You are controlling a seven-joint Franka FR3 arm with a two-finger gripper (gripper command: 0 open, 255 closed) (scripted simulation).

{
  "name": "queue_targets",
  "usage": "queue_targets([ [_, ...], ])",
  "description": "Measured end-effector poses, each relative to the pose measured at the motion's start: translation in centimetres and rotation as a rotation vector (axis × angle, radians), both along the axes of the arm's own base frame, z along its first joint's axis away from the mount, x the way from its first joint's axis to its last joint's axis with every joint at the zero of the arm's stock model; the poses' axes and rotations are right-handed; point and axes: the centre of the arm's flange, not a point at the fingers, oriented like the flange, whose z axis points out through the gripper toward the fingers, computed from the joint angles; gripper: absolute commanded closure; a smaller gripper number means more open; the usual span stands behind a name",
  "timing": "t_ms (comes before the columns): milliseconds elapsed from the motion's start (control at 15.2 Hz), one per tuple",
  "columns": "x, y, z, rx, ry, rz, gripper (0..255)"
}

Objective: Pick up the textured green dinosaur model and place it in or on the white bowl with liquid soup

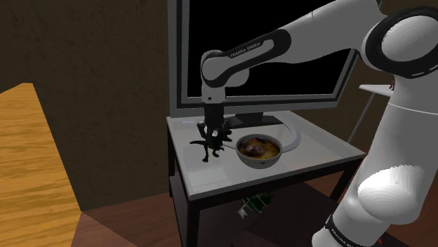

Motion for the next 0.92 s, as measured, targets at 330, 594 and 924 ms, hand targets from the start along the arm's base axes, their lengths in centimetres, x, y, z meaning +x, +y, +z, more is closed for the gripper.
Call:
queue_targets([
  [330, -0.1, 0.1, 2.9, 0.0, 0.0, 0.0, 255],
  [594, 0.0, 0.1, 4.9, 0.0, 0.0, 0.0, 255],
  [924, 0.1, 0.0, 7.4, 0.0, 0.0, 0.0, 255],
])
